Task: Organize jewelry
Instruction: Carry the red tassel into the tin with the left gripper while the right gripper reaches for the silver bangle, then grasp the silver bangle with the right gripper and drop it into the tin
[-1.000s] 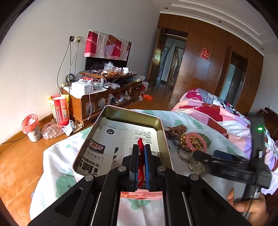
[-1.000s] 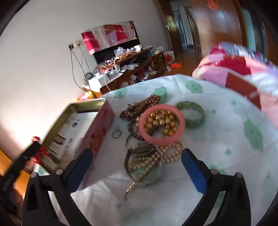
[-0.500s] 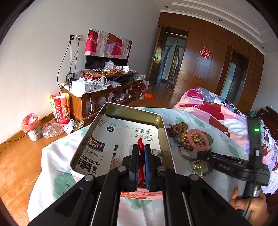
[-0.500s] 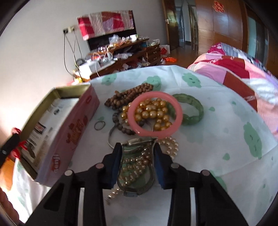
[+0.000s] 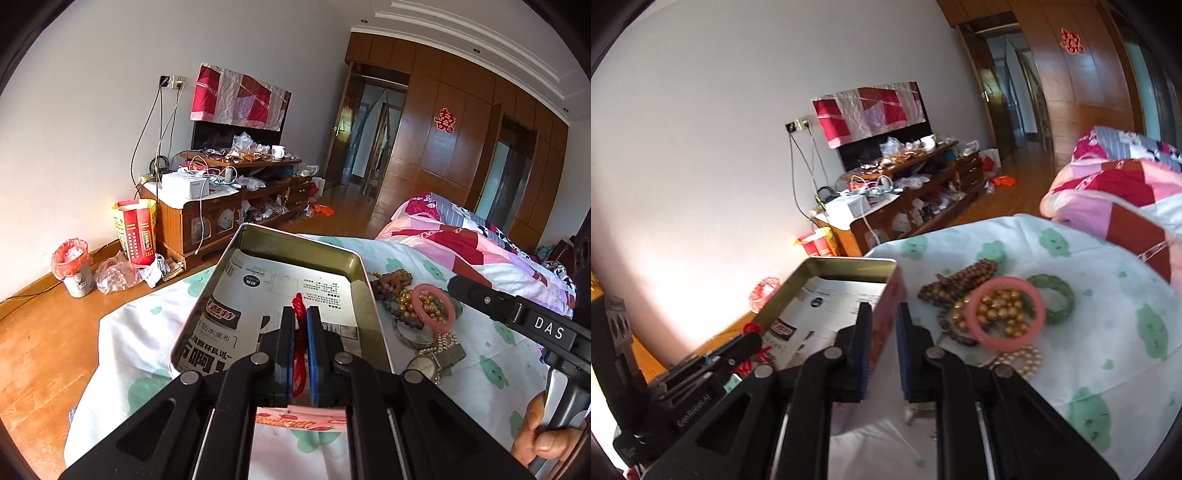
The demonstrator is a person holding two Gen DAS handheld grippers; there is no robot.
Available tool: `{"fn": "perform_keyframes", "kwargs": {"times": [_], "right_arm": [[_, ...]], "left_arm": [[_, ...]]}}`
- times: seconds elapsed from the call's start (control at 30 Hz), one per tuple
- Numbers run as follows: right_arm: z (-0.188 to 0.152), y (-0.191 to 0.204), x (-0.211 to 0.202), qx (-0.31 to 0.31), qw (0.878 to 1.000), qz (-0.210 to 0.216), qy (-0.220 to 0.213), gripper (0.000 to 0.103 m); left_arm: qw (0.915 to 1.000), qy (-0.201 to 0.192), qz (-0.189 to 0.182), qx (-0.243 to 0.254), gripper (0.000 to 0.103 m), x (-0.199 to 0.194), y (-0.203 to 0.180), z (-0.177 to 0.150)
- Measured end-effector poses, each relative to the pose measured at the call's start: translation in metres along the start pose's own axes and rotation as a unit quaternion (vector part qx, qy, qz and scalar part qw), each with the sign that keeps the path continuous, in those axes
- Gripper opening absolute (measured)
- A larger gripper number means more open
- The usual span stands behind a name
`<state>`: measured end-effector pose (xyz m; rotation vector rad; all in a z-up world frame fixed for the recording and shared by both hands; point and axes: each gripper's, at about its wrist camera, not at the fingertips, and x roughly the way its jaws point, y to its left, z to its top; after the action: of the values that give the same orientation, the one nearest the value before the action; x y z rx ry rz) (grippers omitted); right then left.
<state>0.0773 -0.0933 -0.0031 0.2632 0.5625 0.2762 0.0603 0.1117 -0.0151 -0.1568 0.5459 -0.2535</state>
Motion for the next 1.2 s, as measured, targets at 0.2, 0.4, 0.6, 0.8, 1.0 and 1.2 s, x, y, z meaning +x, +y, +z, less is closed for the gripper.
{"fn": "perform_keyframes", "kwargs": {"times": [0.2, 0.4, 0.6, 0.8, 1.0, 1.2], "right_arm": [[-0.007, -0.043, -0.008, 0.07, 0.997, -0.003, 0.019, 0.037], [-0.027, -0.053, -0.012, 0.088, 0.994, -0.015, 0.058, 0.073], [-0.052, -0.028, 0.018, 0.003, 0.987, -0.067, 0.148, 0.073], [-0.054, -0.025, 0.029, -0.052, 0.978, -0.106, 0.172, 0.073], [-0.057, -0.029, 0.021, -0.059, 0.978, -0.096, 0.177, 0.013], [-0.054, -0.031, 0.005, -0.013, 0.988, -0.054, 0.145, 0.011]], "left_arm": [[1.0, 0.007, -0.003, -0.004, 0.005, 0.002, 0.0, -0.001], [0.9999, 0.011, 0.0, -0.002, 0.005, 0.005, -0.002, -0.001], [0.9999, 0.004, 0.006, 0.009, 0.005, 0.003, -0.006, -0.003], [0.9999, 0.009, 0.004, 0.003, 0.005, 0.004, -0.005, -0.003], [0.9999, 0.013, 0.008, 0.004, 0.005, 0.006, -0.006, -0.004], [0.9999, 0.011, 0.009, 0.003, 0.005, 0.006, -0.006, -0.004]]}}
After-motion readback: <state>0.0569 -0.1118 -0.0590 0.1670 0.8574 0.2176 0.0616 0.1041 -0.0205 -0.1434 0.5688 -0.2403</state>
